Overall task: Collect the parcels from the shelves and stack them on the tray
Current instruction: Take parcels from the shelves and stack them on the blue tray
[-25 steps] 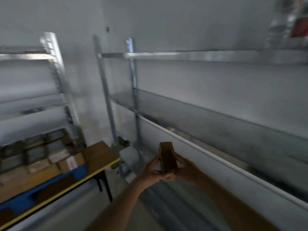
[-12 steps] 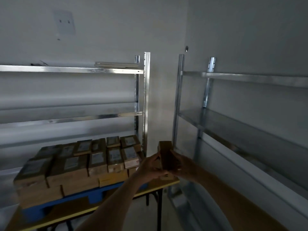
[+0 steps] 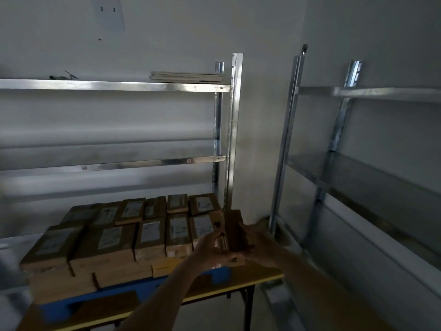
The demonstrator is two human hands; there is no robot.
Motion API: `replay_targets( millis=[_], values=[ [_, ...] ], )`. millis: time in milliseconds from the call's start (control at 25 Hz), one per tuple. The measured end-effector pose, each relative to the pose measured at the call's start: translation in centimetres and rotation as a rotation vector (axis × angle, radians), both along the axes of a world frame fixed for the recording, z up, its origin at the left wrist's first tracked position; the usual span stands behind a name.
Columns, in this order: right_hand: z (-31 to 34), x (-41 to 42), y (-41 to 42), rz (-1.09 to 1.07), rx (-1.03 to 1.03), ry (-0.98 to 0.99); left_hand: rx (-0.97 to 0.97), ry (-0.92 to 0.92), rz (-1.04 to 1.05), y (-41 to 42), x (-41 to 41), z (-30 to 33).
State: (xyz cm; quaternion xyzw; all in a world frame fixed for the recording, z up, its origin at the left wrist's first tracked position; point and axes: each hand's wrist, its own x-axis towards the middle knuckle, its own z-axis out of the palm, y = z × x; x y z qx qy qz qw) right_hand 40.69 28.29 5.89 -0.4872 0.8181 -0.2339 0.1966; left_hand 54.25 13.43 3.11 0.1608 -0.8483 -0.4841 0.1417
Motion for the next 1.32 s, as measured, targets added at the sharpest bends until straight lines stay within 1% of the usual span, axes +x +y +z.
replay_targets(
  millis=[120, 280, 360, 480, 600, 760, 960, 1160, 1320],
  values=[
    [-4.4, -6.1, -3.9, -0.002, 0.065, -0.068, 0.015, -0.033, 0.050, -2.9, -4.4, -2.5],
    [-7.1, -10.6, -7.4, 0.030, 0.121, -0.092, 0.059, -0.150, 0.131, -6.1, -9.1, -6.0],
    [-8.8, -13.1, -9.0, 0.069, 0.171, -0.153, 0.052, -0.213, 0.167, -7.2, -11.3, -7.9],
    [-11.1, -15.5, -11.2, 0.111, 0.170, -0.239, 0.001, -0.262, 0.173, -8.5, -13.3, -9.5],
    [-12.3, -16.7, -12.7, 0.111, 0.175, -0.287, -0.023, -0.293, 0.211, -10.0, -14.5, -10.7],
    [-12.7, -17.1, -14.6, 0.163, 0.167, -0.297, -0.041, -0.334, 0.224, -11.8, -15.2, -11.8],
    [-13.6, -17.3, -16.0, 0.184, 0.158, -0.243, -0.183, -0.318, 0.187, -12.9, -15.0, -12.5],
    [-14.4, -18.0, -17.6, 0.179, 0.139, -0.224, -0.162, -0.293, 0.239, -13.5, -14.3, -12.5],
    [-14.7, -18.4, -18.5, 0.170, 0.173, -0.241, -0.178, -0.287, 0.265, -13.9, -13.8, -12.4]
  ],
)
